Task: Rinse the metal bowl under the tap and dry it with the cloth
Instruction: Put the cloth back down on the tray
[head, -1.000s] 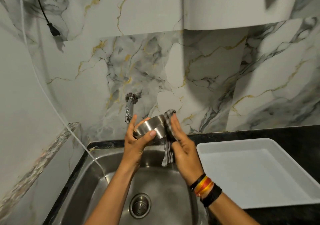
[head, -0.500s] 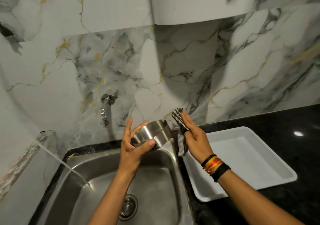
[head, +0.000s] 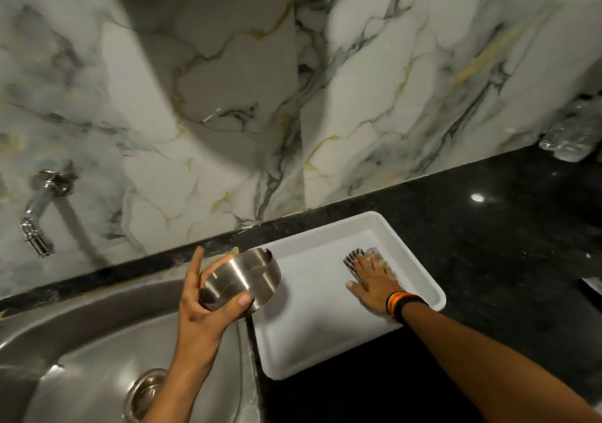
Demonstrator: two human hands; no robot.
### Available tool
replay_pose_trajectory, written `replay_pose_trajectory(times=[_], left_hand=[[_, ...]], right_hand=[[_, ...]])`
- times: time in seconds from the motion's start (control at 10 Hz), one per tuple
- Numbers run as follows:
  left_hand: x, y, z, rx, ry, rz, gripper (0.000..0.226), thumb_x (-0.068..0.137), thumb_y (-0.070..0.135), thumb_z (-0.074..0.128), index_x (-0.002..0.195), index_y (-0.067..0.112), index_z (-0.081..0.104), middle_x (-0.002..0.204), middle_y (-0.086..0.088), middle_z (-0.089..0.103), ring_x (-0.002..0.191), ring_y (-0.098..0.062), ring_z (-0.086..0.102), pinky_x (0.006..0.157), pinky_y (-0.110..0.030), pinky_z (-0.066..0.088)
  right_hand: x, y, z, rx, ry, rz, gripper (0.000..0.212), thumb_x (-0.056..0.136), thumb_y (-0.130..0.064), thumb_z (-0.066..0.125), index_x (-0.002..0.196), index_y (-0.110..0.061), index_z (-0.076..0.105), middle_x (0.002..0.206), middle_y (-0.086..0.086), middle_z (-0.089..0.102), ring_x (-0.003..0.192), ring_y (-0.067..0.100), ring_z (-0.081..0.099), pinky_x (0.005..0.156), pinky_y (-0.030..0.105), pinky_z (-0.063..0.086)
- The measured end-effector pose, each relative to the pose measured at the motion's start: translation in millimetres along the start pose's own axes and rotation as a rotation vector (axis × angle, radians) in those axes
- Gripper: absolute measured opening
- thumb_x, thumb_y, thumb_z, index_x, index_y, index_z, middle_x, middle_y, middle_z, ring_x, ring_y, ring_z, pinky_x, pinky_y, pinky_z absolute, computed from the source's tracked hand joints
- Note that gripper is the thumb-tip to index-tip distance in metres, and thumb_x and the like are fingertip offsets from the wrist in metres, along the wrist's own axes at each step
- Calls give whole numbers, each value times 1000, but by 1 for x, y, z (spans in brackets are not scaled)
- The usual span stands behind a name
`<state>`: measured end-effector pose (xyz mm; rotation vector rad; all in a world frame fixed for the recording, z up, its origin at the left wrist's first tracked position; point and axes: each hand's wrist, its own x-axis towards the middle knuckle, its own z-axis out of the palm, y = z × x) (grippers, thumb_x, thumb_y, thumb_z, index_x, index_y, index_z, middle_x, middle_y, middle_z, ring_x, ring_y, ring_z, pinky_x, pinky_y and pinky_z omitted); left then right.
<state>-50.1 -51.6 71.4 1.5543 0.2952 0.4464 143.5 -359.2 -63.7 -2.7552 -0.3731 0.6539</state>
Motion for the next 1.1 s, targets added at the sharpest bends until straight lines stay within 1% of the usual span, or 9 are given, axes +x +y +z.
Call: replay_pose_trajectory(times=[0.1, 0.2, 0.3, 0.4, 0.5, 0.6, 0.7, 1.0, 1.1], left_hand=[[-2, -6, 28, 57, -23, 7, 140, 44, 33, 98, 166, 35, 30, 134, 10, 71, 119, -11, 71, 90, -30, 66], [-3, -11, 54, 171, -26, 39, 156, 40, 44, 106, 169, 35, 19, 154, 2, 58, 136, -9, 62, 115, -31, 53], [-2, -21, 74, 253, -38, 58, 161, 45, 51, 108, 171, 39, 8, 159, 7, 51, 147, -14, 53, 124, -42, 43], [0, -32, 86, 330, -70, 53, 161, 49, 53, 107, 171, 38, 3, 159, 13, 48, 150, -11, 48, 125, -40, 42], [7, -42, 93, 406, -174, 23, 161, 53, 51, 106, 170, 42, -4, 153, 42, 37, 144, 10, 43, 117, -13, 39], [19, -58, 98, 515, -262, -43, 165, 53, 55, 105, 169, 42, -11, 151, 26, 43, 138, 5, 46, 115, -19, 41], [38, -80, 105, 627, -284, -116, 173, 46, 62, 104, 166, 46, -21, 159, 1, 48, 146, -22, 49, 120, -45, 46], [49, -114, 128, 870, -349, -376, 180, 46, 53, 107, 165, 36, -27, 170, -6, 31, 155, -33, 39, 123, -46, 39], [43, -105, 112, 856, -337, -283, 173, 50, 61, 103, 165, 38, -24, 182, -3, 1, 168, -29, 8, 134, -50, 22]], right_hand=[[-9, -21, -14, 106, 100, -11, 70, 101, -67, 25, 160, -29, 27, 171, -5, 12, 159, 28, 0, 122, 58, -6], [-37, -69, -46, 751, 298, -20, 66, 99, -67, 38, 116, -13, 72, 132, 12, 68, 120, 28, 61, 109, 47, 39], [-66, -101, -76, 1153, -3, -121, 46, 101, -51, 54, 107, -12, 78, 101, 6, 80, 91, 18, 75, 87, 38, 61], [-69, -111, -76, 1019, 22, -266, 20, 98, -27, 66, 107, -14, 79, 92, 0, 80, 87, 20, 76, 70, 31, 63], [-51, -102, -61, 838, 242, -267, 15, 93, -9, 69, 101, -10, 81, 87, 4, 80, 84, 24, 75, 71, 32, 63], [-30, -93, -47, 764, 263, -197, 19, 91, -3, 66, 100, -7, 82, 80, 6, 78, 69, 14, 70, 63, 27, 59], [-2, -86, -27, 717, 234, -100, 19, 87, -1, 64, 94, -4, 82, 81, 13, 79, 72, 25, 73, 64, 33, 63], [28, -73, 22, 655, 221, 53, 24, 85, -8, 71, 62, -15, 75, 58, 3, 67, 62, 22, 62, 59, 27, 53], [3, -78, 12, 862, 265, 86, 22, 91, -18, 72, 69, -16, 70, 67, 2, 64, 75, 24, 63, 74, 34, 57]])
